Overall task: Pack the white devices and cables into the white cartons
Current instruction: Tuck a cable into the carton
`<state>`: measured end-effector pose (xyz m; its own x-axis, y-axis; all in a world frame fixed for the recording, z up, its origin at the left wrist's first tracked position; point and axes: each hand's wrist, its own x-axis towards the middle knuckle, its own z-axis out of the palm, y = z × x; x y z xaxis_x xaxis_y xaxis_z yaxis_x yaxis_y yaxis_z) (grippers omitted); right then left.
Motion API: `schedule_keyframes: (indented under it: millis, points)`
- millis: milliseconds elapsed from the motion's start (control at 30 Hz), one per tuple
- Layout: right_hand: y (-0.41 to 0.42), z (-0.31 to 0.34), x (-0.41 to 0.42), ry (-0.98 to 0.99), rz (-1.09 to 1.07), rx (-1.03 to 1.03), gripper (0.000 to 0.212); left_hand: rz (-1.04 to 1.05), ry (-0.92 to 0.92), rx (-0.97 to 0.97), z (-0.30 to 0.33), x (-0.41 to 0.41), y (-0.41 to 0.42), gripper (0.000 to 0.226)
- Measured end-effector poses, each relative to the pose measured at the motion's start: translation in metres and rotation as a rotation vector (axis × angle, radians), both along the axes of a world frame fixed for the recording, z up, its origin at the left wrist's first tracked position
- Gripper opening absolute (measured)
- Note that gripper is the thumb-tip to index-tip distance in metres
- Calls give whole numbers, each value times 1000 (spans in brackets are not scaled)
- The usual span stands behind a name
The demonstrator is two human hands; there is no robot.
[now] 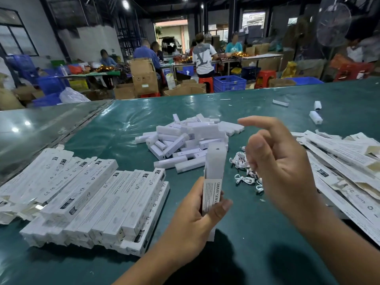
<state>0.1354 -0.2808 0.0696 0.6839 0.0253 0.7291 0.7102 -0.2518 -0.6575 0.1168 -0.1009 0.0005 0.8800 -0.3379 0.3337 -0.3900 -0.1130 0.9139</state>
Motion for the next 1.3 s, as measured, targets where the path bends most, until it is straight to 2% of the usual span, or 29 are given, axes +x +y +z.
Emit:
schedule_keyframes:
  millis: [67,100,167,300,400,533,733,800,833,867,933,1033,1167,1300]
  points:
    - [-19,-5,18,84,-135,-7,25,28,28,-19,-1,2,2,30]
    - [-30,-10,30,122,-226,-80,18,34,44,-32,-1,2,2,30]
    - [-49,-24,52,228,-351,-335,8,18,61,-52,-2,3,3,27]
    - [-54,-57,72,418,-310,-784,5,1,61,-70,-5,4,2,22]
    - [-45,-77,81,402,-377,-1066,27,-6,81,-83,-6,5,3,25]
    - [-39,-83,88,326,-511,-1203,20,17,142,-26,-15,8,4,26]
    - [-37,-87,93,321,-587,-1338,22,232,175,-165,-17,18,9,21]
    - [-35,-84,90,245,-548,-1283,16,267,171,-207,-17,19,10,25]
    - [-34,-81,86,188,-483,-1178,9,295,160,-212,-16,20,11,23]
    - [-34,-77,82,148,-375,-1037,5,328,147,-212,-16,21,12,19]
    - [-32,-67,68,191,-83,-770,15,362,164,-239,-14,22,13,18]
    - [-18,-61,49,232,213,-563,13,278,262,-340,-11,21,14,34]
    - [-2,-57,39,321,302,-228,11,106,229,-317,-5,19,14,18]
    - [8,-53,29,311,251,-104,24,11,244,-407,-4,20,16,12]
